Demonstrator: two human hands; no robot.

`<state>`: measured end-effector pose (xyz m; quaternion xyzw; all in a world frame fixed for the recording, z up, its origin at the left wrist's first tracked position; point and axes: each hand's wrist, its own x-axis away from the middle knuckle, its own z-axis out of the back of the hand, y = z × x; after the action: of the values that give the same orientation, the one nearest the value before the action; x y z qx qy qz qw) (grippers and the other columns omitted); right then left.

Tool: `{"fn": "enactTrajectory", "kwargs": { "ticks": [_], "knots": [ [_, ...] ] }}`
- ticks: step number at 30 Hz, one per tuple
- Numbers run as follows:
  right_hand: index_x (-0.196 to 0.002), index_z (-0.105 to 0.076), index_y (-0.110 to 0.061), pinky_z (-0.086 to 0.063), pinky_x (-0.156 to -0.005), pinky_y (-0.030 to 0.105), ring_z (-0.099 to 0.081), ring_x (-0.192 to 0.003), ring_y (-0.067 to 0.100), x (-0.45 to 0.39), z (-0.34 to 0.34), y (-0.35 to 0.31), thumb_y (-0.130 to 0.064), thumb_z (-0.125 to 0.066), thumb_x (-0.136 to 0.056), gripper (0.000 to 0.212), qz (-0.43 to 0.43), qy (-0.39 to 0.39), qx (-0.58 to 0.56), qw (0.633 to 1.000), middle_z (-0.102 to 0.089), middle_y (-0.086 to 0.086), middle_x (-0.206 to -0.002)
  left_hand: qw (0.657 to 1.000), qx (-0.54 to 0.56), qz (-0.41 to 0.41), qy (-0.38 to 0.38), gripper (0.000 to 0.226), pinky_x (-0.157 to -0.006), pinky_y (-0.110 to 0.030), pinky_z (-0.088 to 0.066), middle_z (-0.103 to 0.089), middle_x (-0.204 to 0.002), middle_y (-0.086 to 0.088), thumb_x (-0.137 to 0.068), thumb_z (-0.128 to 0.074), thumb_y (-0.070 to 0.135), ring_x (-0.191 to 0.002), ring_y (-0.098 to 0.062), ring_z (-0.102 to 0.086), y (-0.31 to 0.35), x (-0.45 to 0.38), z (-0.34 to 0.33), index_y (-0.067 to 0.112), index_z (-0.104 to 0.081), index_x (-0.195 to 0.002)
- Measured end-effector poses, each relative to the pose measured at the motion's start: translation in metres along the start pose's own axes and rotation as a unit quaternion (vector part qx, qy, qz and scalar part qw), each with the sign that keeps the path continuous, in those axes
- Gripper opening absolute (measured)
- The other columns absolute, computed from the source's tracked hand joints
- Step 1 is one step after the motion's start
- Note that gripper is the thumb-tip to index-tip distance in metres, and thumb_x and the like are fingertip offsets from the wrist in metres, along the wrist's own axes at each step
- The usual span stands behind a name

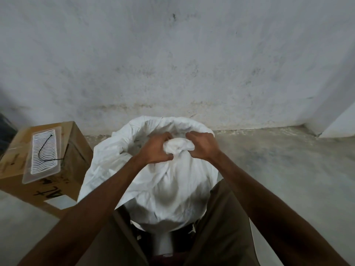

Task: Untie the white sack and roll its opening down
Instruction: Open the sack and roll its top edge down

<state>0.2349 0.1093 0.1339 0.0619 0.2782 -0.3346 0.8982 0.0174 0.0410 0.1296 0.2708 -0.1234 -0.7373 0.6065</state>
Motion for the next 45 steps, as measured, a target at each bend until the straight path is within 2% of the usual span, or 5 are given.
{"fn": "enactTrajectory", "kwargs": {
  "ticks": [11,15,24,35,45],
  "knots": [
    [-0.112,-0.046,-0.04,-0.034,-0.091,0.037,-0.052,-0.099,0.01,-0.009,0.015,-0.002,-0.067,-0.078,-0.049,0.075,-0.057,-0.248,-0.118,0.96,-0.053,-0.014,-0.103,0.87,-0.363,-0.307,0.128,0.03,-0.039,-0.03,-0.043,-0.057,-0.072,-0.008,-0.07,-0.059,-0.006,-0.05,-0.023,-0.051,-0.018,0.002,-0.002,0.011,-0.05,-0.092],
    [-0.082,-0.055,-0.025,-0.047,-0.061,0.032,-0.053,-0.069,0.01,-0.013,0.008,-0.017,-0.032,-0.083,-0.056,0.039,-0.035,-0.211,-0.139,0.967,-0.055,-0.01,-0.077,0.839,-0.36,-0.37,0.17,0.021,-0.045,-0.029,-0.041,-0.059,-0.074,-0.006,-0.083,-0.047,-0.007,-0.051,-0.02,-0.05,-0.015,0.008,-0.006,0.013,-0.054,-0.087],
    [-0.068,-0.06,-0.018,-0.046,-0.043,0.028,-0.061,-0.054,0.024,0.023,-0.026,-0.019,-0.016,-0.077,-0.063,0.018,-0.015,-0.081,-0.043,0.996,-0.062,-0.002,-0.064,0.98,-0.177,0.039,-0.082,0.125,-0.095,-0.048,-0.046,-0.056,-0.134,0.0,-0.046,-0.082,0.067,-0.114,-0.028,-0.058,-0.032,0.05,0.013,0.034,-0.018,-0.148],
    [-0.133,-0.047,-0.021,-0.046,-0.093,0.046,-0.057,-0.11,0.025,0.001,-0.02,-0.06,-0.05,-0.07,-0.058,0.084,-0.002,-0.118,-0.004,0.993,-0.054,0.002,-0.128,0.98,-0.186,-0.03,0.063,0.061,-0.057,-0.044,-0.058,-0.075,-0.088,-0.009,-0.063,-0.07,0.005,-0.07,-0.036,-0.07,-0.059,0.057,0.028,0.028,-0.047,-0.115],
    [-0.079,-0.064,-0.016,-0.04,-0.051,0.026,-0.065,-0.065,0.024,-0.018,-0.036,-0.087,-0.012,-0.075,-0.057,0.026,-0.002,0.022,-0.045,0.999,-0.067,-0.004,-0.077,0.998,-0.053,-0.032,0.014,0.032,-0.067,-0.036,-0.053,-0.064,-0.09,0.008,-0.069,-0.069,0.021,-0.079,-0.018,-0.062,-0.047,0.057,0.046,0.024,-0.056,-0.097]
  ]
}}
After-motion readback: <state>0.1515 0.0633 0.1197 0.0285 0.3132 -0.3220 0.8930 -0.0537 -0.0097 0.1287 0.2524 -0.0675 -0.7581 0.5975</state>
